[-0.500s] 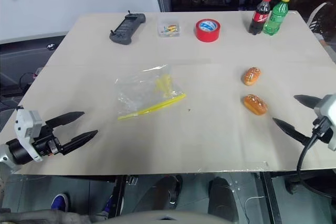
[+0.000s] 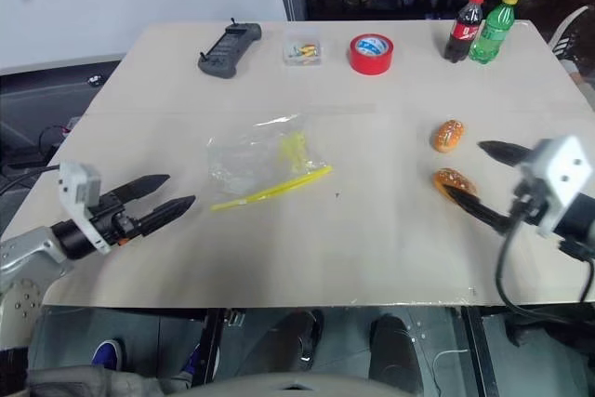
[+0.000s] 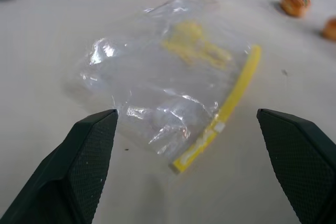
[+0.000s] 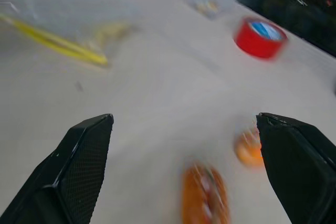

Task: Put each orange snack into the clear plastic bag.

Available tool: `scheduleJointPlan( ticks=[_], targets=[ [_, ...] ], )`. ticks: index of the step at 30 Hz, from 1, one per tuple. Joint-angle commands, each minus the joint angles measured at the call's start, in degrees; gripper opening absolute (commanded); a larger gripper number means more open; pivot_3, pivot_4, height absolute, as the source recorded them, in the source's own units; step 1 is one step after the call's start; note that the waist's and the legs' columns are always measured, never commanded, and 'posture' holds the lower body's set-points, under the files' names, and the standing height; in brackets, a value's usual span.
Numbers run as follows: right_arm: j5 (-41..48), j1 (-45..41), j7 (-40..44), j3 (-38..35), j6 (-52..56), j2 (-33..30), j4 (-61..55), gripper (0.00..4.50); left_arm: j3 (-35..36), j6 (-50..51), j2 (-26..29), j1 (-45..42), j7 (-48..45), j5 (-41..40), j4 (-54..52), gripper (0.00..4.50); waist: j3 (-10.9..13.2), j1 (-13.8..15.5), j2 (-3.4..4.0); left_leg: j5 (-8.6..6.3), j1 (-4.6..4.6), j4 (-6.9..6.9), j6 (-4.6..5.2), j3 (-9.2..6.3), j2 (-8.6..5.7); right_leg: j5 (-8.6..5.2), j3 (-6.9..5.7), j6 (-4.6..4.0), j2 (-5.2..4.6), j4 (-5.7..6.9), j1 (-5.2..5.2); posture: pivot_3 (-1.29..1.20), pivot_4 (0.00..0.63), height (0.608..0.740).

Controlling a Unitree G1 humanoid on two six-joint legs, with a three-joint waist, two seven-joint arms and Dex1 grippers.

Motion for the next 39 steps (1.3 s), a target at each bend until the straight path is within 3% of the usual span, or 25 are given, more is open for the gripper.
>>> scheduleJointPlan(
  ticks=[1,5,12,19,26,27,28,36,39],
  targets=[
    [0.52,-3.73,-0.99,6.76,-0.08,0.79,-4.64,4.46,-0.95,14.21,4.15,-5.17,3.49,-3.75,3.99,4.5,0.01,0.0,-0.01,0.0,-0.01,0.0,0.0,-0.03,0.01,0.0,-0.02,0.0,0.03,0.0,0.0,0.0,0.15,0.74],
    [0.98,-7.24,0.32,12.79,0.5,0.51,-6.27,4.46,-2.6,21.18,5.34,-13.08,1.86,-5.19,14.11,4.5,0.03,-0.02,-0.01,-0.01,0.0,0.0,-0.03,-0.04,0.0,0.0,-0.03,0.01,0.06,-0.04,-0.04,0.0,0.15,0.74],
    [2.78,-10.5,2.66,17.27,-1.33,1.77,-7.82,4.46,-14.32,18.77,4.92,-28.21,-11.22,1.05,35.53,4.5,0.02,0.05,-0.05,-0.03,-0.01,0.01,-0.08,-0.1,-0.01,0.02,-0.09,-0.03,0.07,-0.03,-0.04,0.0,0.15,0.74],
    [3.81,-11.11,3.57,17.58,-1.87,2.27,-7.78,4.46,-25.23,12.0,-1.98,-41.13,-25.49,10.33,57.5,4.5,-0.06,0.18,-0.05,-0.03,0.01,0.06,-0.08,-0.1,-0.06,0.04,-0.1,-0.03,0.06,-0.01,0.01,0.0,0.15,0.74],
    [4.04,-7.72,0.02,15.9,0.13,1.69,-12.0,4.46,-25.46,11.27,-11.67,-49.36,-29.27,14.9,72.52,4.5,-0.23,0.31,-0.03,-0.02,0.01,0.14,-0.07,-0.17,-0.14,0.04,-0.13,0.0,0.04,0.02,0.06,0.0,0.15,0.74],
    [3.96,-7.14,-0.83,15.6,0.42,1.75,-12.84,4.5,-25.23,12.01,-12.89,-50.21,-29.18,15.18,73.66,3.99,-0.3,0.31,-0.01,-0.02,0.01,0.16,-0.07,-0.2,-0.15,0.04,-0.14,0.0,0.03,0.02,0.08,0.0,0.15,0.74],
    [3.97,-6.61,-1.33,15.3,0.55,1.74,-13.42,4.5,-25.08,12.46,-13.54,-50.71,-29.36,15.51,74.33,3.76,-0.33,0.25,-0.02,-0.02,0.01,0.18,-0.07,-0.2,-0.17,0.04,-0.14,0.03,0.02,0.03,0.09,0.0,0.15,0.74],
    [0.34,-5.0,-6.35,17.09,-0.33,3.2,-15.87,4.5,-23.33,20.73,-16.54,-53.45,-29.68,15.56,75.68,0.02,-0.68,0.04,0.28,-0.02,0.1,0.22,-0.06,-0.19,-0.17,0.05,-0.15,0.1,0.02,0.1,0.16,0.0,0.15,0.74],
    [-9.16,-5.46,-9.88,22.08,-3.38,3.72,-15.22,4.5,-21.11,28.34,-16.63,-54.67,-29.79,12.86,73.12,0.02,-0.67,-0.06,0.23,-0.02,0.35,0.22,-0.06,-0.19,-0.15,-0.1,-0.18,0.36,0.03,0.09,0.41,0.0,0.15,0.74]
  ],
)
